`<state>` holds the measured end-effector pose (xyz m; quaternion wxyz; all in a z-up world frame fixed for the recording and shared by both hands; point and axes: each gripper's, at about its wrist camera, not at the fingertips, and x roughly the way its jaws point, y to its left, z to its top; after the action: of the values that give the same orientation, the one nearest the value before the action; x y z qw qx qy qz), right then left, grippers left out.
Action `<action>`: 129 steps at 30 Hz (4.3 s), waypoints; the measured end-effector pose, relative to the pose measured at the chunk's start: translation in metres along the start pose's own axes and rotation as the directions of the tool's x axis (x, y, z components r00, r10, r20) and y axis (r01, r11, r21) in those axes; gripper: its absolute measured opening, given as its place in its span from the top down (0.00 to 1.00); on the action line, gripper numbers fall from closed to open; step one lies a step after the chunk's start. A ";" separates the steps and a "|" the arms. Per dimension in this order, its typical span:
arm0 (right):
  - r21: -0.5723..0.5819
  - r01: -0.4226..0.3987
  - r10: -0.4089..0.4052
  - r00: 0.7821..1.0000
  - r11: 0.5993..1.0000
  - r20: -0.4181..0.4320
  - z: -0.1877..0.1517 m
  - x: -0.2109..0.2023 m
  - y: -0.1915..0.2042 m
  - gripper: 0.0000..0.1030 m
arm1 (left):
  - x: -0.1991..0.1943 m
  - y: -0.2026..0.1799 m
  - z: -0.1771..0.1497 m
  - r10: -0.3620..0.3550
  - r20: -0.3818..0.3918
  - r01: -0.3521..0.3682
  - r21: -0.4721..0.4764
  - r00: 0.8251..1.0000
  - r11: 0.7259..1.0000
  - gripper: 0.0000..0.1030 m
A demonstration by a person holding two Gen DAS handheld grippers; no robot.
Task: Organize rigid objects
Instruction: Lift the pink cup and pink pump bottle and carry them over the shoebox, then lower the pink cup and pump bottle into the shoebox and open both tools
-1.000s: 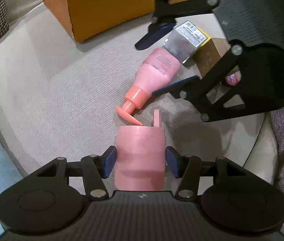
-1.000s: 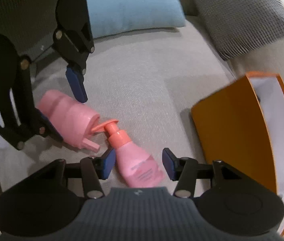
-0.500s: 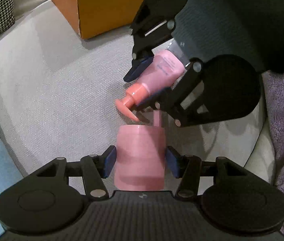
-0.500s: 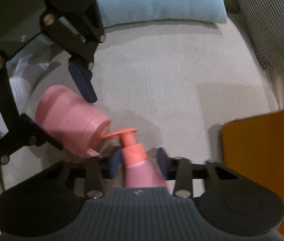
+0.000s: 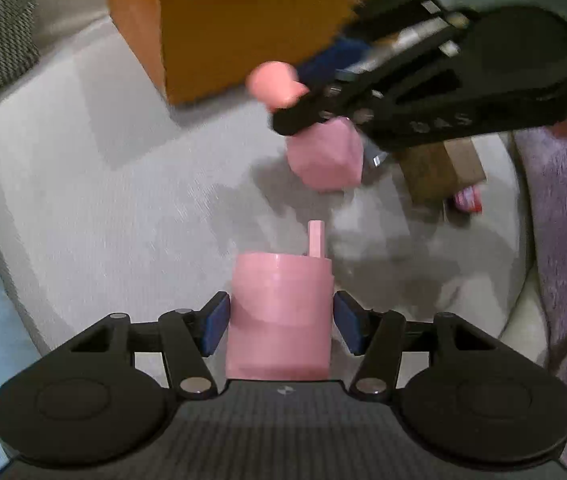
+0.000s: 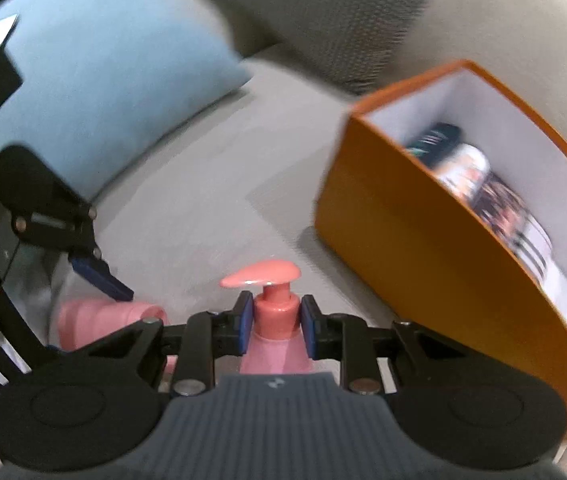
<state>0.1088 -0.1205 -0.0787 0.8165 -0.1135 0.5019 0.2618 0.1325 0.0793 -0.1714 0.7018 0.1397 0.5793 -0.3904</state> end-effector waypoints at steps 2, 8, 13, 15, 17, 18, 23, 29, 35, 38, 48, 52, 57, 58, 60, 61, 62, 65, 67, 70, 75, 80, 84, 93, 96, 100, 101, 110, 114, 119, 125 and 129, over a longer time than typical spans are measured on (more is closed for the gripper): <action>0.080 -0.008 0.004 0.999 0.997 0.046 -0.005 -0.006 -0.009 0.75 | -0.006 0.001 0.003 0.008 0.046 -0.008 -0.015 0.999 1.000 0.37; 0.189 0.001 -0.033 0.985 0.982 0.167 -0.010 -0.036 -0.024 0.75 | -0.027 -0.002 0.014 0.000 0.198 0.006 -0.028 0.980 1.000 0.37; 0.215 0.019 -0.070 0.970 0.976 0.232 -0.006 -0.063 -0.034 0.75 | -0.059 0.001 0.031 -0.042 0.357 0.075 -0.079 0.933 0.994 0.37; 0.235 0.015 -0.080 0.959 0.972 0.270 -0.003 -0.077 -0.041 0.75 | -0.072 0.000 0.039 -0.035 0.417 0.075 -0.080 0.908 0.994 0.37; 0.251 0.004 -0.084 0.948 0.968 0.307 0.003 -0.089 -0.049 0.75 | -0.083 0.000 0.050 -0.021 0.462 0.069 -0.087 0.886 0.994 0.37; 0.257 -0.001 -0.085 0.942 0.966 0.325 0.006 -0.096 -0.054 0.75 | -0.089 0.001 0.057 -0.017 0.481 0.069 -0.091 0.877 0.993 0.37; 0.304 0.002 -0.117 0.925 0.953 0.361 0.024 -0.121 -0.084 0.75 | -0.104 0.007 0.099 -0.002 0.543 0.077 -0.116 0.840 0.990 0.37; 0.421 0.030 -0.176 0.933 0.907 0.314 0.029 -0.119 -0.147 0.75 | -0.079 0.009 0.159 -0.003 0.521 0.084 -0.131 0.854 0.988 0.37; 0.491 0.082 -0.223 0.945 0.867 0.237 0.017 -0.091 -0.217 0.75 | -0.024 0.005 0.229 0.009 0.425 0.066 -0.161 0.905 0.985 0.37; 0.483 0.105 -0.224 0.954 0.869 0.197 0.015 -0.068 -0.242 0.75 | 0.006 0.001 0.260 0.014 0.395 0.053 -0.158 0.919 0.986 0.37; 0.408 0.102 -0.176 0.973 0.907 0.148 0.020 -0.006 -0.294 0.75 | 0.061 0.006 0.307 0.026 0.353 0.039 -0.175 0.935 0.984 0.37; 0.391 0.108 -0.183 0.970 0.914 0.161 0.023 0.006 -0.302 0.75 | 0.067 0.008 0.305 0.021 0.343 0.038 -0.163 0.939 0.986 0.37; 0.363 0.142 -0.202 0.970 0.921 0.133 0.029 0.012 -0.301 0.75 | 0.068 0.006 0.305 0.022 0.321 0.030 -0.156 0.947 0.987 0.37; 0.357 0.156 -0.217 0.967 0.921 0.135 0.028 0.010 -0.299 0.75 | 0.067 0.005 0.305 0.017 0.317 0.033 -0.151 0.948 0.988 0.37; 0.349 0.173 -0.236 0.961 0.921 0.144 0.026 0.003 -0.294 0.75 | 0.066 0.001 0.306 0.022 0.317 0.027 -0.147 0.948 0.989 0.37; 0.345 0.178 -0.242 0.959 0.921 0.151 0.025 -0.002 -0.292 0.75 | 0.066 0.000 0.307 0.020 0.321 0.029 -0.145 0.947 0.989 0.37; 0.345 0.181 -0.247 0.956 0.921 0.156 0.024 -0.006 -0.291 0.75 | 0.065 -0.002 0.307 0.015 0.330 0.036 -0.146 0.944 0.989 0.38; 0.374 0.183 -0.258 0.953 0.909 0.162 0.017 -0.021 -0.286 0.75 | 0.067 -0.008 0.315 0.009 0.353 0.045 -0.146 0.936 0.988 0.38; 0.397 0.170 -0.254 0.952 0.902 0.169 0.011 -0.029 -0.287 0.75 | 0.072 -0.017 0.321 0.022 0.354 0.031 -0.142 0.935 0.989 0.38; 0.421 0.141 -0.242 0.950 0.896 0.196 0.004 -0.031 -0.287 0.75 | 0.082 -0.028 0.329 0.043 0.334 0.003 -0.136 0.941 0.991 0.38; 0.426 0.147 -0.250 0.948 0.893 0.197 0.001 -0.029 -0.291 0.75 | 0.097 -0.033 0.339 0.056 0.308 -0.006 -0.160 0.950 0.987 0.38; 0.425 0.134 -0.228 0.957 0.895 0.178 0.006 -0.024 -0.290 0.75 | 0.108 -0.025 0.344 0.031 0.247 0.023 -0.213 0.969 0.977 0.36; 0.401 0.164 -0.243 0.958 0.901 0.153 0.011 -0.018 -0.286 0.75 | 0.106 -0.027 0.343 0.034 0.240 0.010 -0.180 0.970 0.984 0.35; 0.352 0.199 -0.255 0.960 0.915 0.118 0.020 -0.014 -0.273 0.75 | 0.080 -0.016 0.330 -0.058 0.262 0.090 -0.111 0.963 0.990 0.55; 0.353 0.177 -0.229 0.967 0.919 0.110 0.022 -0.009 -0.267 0.75 | 0.074 -0.013 0.325 -0.043 0.261 0.073 -0.107 0.964 0.992 0.58; 0.376 0.169 -0.214 0.973 0.911 0.082 0.024 0.010 -0.263 0.75 | 0.062 -0.011 0.307 -0.006 0.257 0.028 -0.081 0.966 0.996 0.59; 0.387 0.174 -0.218 0.973 0.905 0.073 0.025 0.015 -0.263 0.75 | 0.060 -0.010 0.303 0.003 0.253 0.018 -0.078 0.967 0.997 0.59; 0.430 0.219 -0.270 0.961 0.876 0.061 0.038 0.037 -0.260 0.74 | 0.055 -0.007 0.274 0.043 0.237 -0.029 -0.063 0.971 0.998 0.59; 0.410 0.244 -0.284 0.958 0.879 0.039 0.036 0.040 -0.255 0.74 | 0.049 -0.008 0.269 0.044 0.242 -0.032 -0.056 0.969 0.998 0.59; 0.422 0.244 -0.283 0.959 0.873 0.030 0.033 0.041 -0.254 0.72 | 0.042 -0.012 0.262 0.042 0.247 -0.033 -0.041 0.968 0.999 0.59; 0.389 0.270 -0.302 0.953 0.881 0.022 0.031 0.029 -0.242 0.56 | 0.032 -0.019 0.253 0.032 0.264 -0.026 -0.025 0.964 0.999 0.59; 0.372 0.290 -0.320 0.947 0.882 0.020 0.031 0.025 -0.234 0.53 | 0.022 -0.023 0.247 0.021 0.294 -0.012 -0.030 0.956 0.999 0.59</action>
<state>0.2679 -0.2945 -0.1043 0.8738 -0.0272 0.4840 0.0372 0.2907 -0.1049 -0.1140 0.7852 0.0752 0.4728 -0.3927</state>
